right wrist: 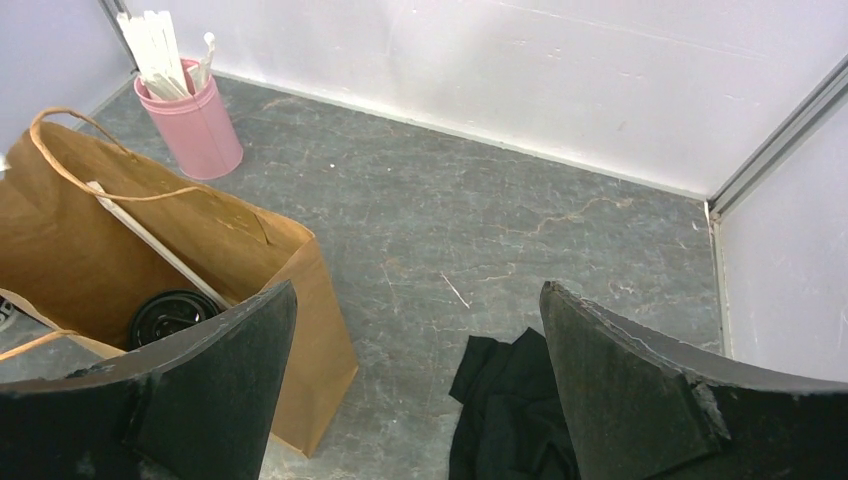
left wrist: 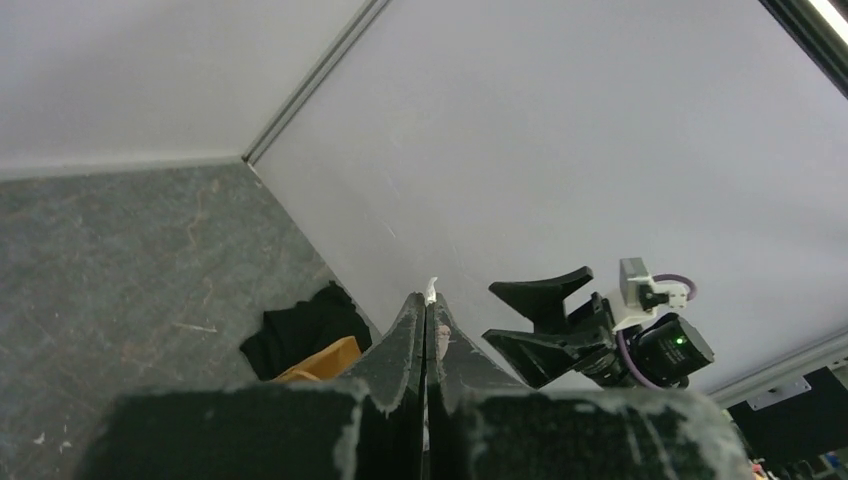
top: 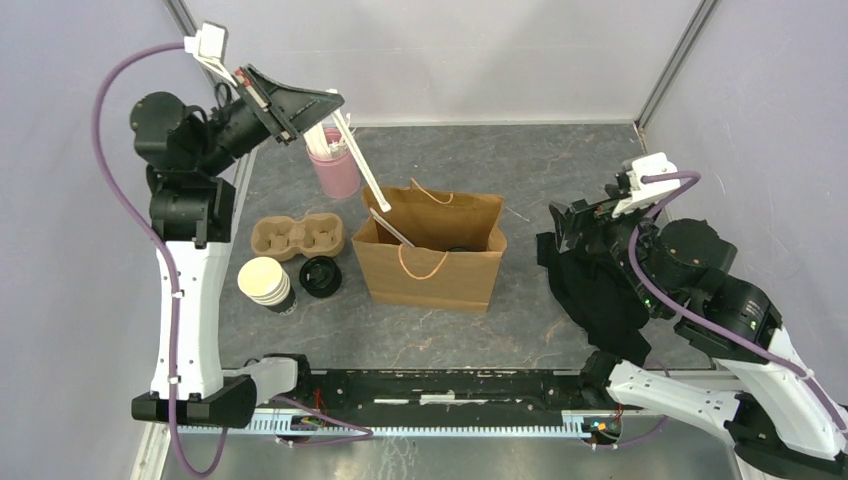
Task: Pack the takeout coffee
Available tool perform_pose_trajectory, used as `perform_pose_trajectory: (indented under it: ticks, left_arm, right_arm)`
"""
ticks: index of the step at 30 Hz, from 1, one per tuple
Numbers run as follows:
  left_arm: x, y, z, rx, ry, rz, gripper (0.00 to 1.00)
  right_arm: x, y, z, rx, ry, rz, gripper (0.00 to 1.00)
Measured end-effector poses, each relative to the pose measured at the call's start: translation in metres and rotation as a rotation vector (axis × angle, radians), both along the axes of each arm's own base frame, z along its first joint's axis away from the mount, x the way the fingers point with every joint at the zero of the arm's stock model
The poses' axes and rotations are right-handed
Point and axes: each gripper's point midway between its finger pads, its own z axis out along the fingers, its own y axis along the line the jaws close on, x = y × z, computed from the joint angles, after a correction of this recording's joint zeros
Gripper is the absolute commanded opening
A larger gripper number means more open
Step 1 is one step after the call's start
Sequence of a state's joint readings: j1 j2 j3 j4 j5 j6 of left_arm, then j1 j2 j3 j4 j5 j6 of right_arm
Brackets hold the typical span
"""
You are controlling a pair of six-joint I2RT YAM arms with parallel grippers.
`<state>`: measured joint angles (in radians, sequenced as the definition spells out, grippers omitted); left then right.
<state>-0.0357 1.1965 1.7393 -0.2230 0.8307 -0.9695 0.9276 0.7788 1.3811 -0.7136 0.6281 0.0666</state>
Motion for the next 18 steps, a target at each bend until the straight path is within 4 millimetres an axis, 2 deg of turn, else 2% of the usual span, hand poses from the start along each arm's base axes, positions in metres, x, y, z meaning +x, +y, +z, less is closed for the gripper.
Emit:
perform_pose_trajectory:
  ticks: [4, 8, 14, 18]
  left_arm:
    - [0.007, -0.005, -0.033, -0.004, 0.074, -0.016, 0.02]
    - [0.005, -0.015, -0.043, -0.011, 0.081, -0.040, 0.02]
    - [-0.014, -0.061, -0.049, -0.018, 0.099, -0.164, 0.02]
    - [-0.026, -0.088, -0.065, -0.007, 0.137, -0.234, 0.02]
  right_arm:
    - [-0.006, -0.006, 0.005, 0.040, -0.011, -0.002, 0.98]
    - [-0.009, -0.010, 0.006, 0.067, -0.009, -0.003, 0.98]
    - [-0.012, -0.011, 0.001, 0.093, 0.017, -0.008, 0.98]
    - [-0.013, -0.010, -0.005, 0.092, 0.046, -0.009, 0.98]
